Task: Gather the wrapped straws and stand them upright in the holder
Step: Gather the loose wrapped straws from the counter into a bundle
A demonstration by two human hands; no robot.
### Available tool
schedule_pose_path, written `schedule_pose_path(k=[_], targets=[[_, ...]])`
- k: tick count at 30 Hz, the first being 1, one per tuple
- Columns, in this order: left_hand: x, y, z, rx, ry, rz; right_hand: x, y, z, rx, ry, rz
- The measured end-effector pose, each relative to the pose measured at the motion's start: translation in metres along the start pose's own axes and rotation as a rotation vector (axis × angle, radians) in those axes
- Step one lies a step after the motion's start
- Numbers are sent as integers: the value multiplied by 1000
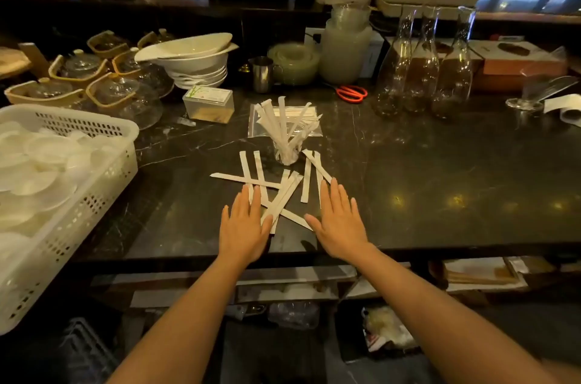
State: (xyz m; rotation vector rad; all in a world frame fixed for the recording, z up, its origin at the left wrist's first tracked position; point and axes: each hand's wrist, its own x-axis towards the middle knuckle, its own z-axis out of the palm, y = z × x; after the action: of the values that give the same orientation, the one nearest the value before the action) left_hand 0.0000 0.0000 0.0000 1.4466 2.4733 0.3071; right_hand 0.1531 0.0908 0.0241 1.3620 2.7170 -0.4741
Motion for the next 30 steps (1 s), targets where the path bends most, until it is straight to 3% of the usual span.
schedule_pose_path(k=[9,15,24,30], targets=[[16,11,-6,-140,-39,-116,19,-29,-3,183,-63,114],[31,21,-16,-384,-69,-288,38,-47,2,332,-134,235],[55,20,-6,-655,-173,-436,56,-64,10,258,-105,265],[60,22,-12,-878,-361,-562,53,-69,11,171,-114,251]])
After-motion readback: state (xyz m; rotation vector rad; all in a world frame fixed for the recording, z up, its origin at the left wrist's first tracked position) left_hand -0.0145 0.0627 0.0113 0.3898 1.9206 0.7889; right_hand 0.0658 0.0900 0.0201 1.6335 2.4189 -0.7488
